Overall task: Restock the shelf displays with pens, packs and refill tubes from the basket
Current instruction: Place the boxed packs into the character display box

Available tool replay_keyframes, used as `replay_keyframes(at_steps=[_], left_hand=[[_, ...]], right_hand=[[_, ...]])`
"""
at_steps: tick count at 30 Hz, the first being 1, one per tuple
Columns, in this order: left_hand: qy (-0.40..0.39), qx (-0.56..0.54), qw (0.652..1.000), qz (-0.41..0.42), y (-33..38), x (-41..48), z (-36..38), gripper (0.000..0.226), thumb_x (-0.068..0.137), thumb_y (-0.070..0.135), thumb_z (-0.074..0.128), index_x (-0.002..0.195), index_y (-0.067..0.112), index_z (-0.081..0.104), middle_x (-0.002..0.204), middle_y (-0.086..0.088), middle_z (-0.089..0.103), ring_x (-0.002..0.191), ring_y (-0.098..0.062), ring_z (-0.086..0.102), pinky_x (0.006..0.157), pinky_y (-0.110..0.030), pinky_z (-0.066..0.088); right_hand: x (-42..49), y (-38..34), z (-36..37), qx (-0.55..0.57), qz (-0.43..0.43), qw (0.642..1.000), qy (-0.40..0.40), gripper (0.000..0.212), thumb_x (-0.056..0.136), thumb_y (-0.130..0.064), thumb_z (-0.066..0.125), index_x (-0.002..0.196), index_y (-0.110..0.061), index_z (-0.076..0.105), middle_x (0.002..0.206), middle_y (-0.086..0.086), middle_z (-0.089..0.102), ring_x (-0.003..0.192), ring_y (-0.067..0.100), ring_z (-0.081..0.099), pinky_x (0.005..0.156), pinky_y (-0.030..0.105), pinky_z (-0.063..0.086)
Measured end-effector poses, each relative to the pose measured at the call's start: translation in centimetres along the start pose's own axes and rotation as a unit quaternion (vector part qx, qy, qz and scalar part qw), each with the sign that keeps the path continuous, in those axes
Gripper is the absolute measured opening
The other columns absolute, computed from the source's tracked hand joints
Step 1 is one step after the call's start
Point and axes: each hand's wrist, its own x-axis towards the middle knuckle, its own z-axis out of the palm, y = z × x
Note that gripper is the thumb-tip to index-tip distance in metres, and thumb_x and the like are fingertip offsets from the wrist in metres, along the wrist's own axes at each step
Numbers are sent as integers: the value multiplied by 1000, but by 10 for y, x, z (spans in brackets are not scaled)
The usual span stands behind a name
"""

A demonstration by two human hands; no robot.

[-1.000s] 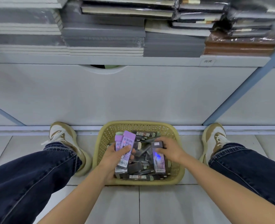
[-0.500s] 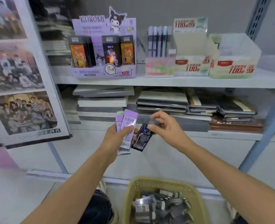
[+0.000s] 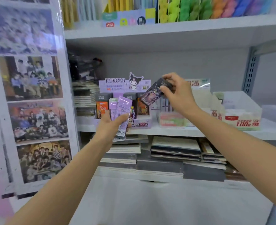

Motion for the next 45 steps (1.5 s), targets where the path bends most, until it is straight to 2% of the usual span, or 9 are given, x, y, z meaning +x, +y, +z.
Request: replay_keyframes(at_steps=[4,8,16,24,28,34,38,42,45], left_hand=[[-3,3,1000,-6,-11,10,3,12,91,12,65,100,20,61,83,-5,72,63,-15,71,55,-25,56],[-1,-6,999,-41,-19,16,0,18,91,17,66,107,18,60,93,-5,74,70,-16,73,56,-25,56],[-21,-22,999,-24,-26,20,-7,18,90,16,67,106,21,61,90,-2,75,71,-18,73,60,-25,58],[-36,-23,999,-33,-26,21,-11,23,88,18,69,110,18,60,96,-6,74,70,-18,72,57,-22,54],[-42,-23,998,-39,-26,21,-12,25,89,17,68,113,15,60,94,-5,73,70,-17,71,58,-24,54],[-54,-18,997,-49,-24,22,-14,30,88,18,69,117,13,59,96,-6,73,71,-17,71,60,-24,55],[-55,-11,998,-43,-22,22,-13,30,89,16,68,116,10,59,91,-5,73,68,-16,71,58,-22,54],[-57,-12,997,-41,-22,21,-14,28,89,16,68,115,10,59,88,-3,74,67,-16,71,58,-22,54],[-60,-18,997,-40,-23,22,-15,26,89,15,68,113,12,60,86,-2,75,67,-16,71,58,-23,55]], right_hand=[[15,4,13,-111,-34,992,-46,20,91,-11,62,112,-12,63,104,6,70,97,23,64,89,39,50],[24,4,33,-196,-64,972,-112,21,92,-10,61,113,-11,61,103,12,70,94,29,63,84,40,50],[43,17,52,-276,-36,943,-180,20,95,-12,57,115,-10,61,108,14,67,100,32,59,82,35,46],[54,17,62,-279,-22,946,-162,31,94,-9,58,125,-13,61,120,13,62,108,33,58,92,39,48],[51,15,64,-214,2,967,-136,32,91,-6,62,120,-19,57,114,12,65,93,27,62,85,40,52],[71,5,48,-208,72,946,-238,29,88,-7,67,116,-17,63,118,11,62,94,22,56,82,29,42],[69,3,55,-233,56,944,-228,32,91,-6,63,120,-16,61,123,12,60,98,24,57,84,31,46],[75,2,54,-255,64,931,-254,36,92,-7,62,127,-15,58,133,14,54,114,30,56,90,34,45],[78,4,56,-265,65,929,-250,36,91,-6,63,127,-14,60,132,14,56,114,30,56,90,32,44]])
